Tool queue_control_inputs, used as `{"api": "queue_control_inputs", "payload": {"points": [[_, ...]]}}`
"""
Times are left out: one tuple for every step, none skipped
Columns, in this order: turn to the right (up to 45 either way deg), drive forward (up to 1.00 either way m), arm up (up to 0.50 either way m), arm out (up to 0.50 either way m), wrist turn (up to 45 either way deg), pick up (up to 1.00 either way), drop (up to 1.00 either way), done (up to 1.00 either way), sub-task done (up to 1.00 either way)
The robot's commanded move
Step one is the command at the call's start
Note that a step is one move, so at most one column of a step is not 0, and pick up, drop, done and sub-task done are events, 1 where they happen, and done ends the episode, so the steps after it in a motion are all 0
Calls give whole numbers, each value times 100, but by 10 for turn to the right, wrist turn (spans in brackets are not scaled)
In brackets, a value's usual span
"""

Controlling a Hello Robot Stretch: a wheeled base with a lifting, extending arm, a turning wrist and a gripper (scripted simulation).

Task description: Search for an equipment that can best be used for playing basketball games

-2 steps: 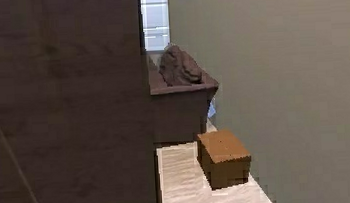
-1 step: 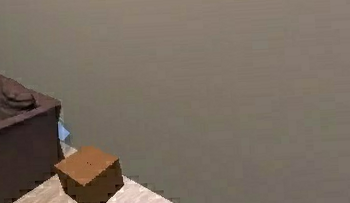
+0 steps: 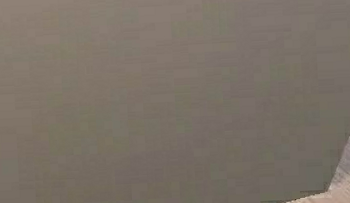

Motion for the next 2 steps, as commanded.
{"api": "queue_control_inputs", "payload": {"points": [[450, 0, 0, 0, 0, 0, 0, 0, 0], [330, 0, 0, 0, 0, 0, 0, 0, 0]]}}
